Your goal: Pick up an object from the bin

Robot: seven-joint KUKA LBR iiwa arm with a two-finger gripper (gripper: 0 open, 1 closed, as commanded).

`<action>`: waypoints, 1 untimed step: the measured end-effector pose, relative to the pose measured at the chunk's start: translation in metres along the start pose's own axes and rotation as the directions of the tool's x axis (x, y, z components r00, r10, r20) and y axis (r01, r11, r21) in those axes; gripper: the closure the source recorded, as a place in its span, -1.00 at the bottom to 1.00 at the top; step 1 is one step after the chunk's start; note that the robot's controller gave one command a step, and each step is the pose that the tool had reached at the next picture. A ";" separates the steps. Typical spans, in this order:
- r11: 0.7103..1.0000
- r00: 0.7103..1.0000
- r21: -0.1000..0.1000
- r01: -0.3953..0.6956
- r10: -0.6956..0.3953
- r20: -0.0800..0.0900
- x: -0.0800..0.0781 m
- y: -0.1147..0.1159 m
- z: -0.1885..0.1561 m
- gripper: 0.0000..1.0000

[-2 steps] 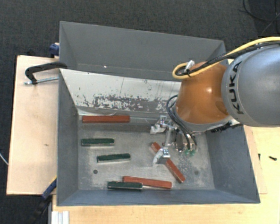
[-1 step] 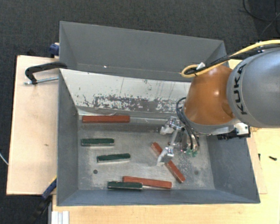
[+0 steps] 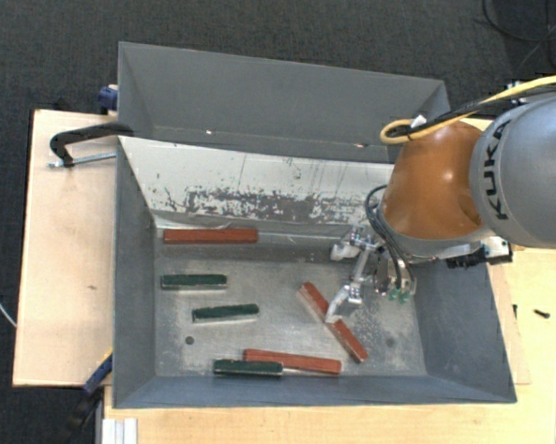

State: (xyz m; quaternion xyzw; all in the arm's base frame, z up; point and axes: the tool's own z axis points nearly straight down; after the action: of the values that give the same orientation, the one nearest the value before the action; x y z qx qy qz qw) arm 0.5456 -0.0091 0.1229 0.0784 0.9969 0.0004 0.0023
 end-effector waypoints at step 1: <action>0.992 0.992 0.000 -0.125 0.125 -0.004 0.007 -0.003 0.008 -1.00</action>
Offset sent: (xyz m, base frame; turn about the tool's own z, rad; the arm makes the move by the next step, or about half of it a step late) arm -0.0123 0.0080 -0.0529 0.2267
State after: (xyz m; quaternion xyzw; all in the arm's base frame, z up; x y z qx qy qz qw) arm 0.5381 -0.0110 0.1151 0.1407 0.9900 0.0008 0.0003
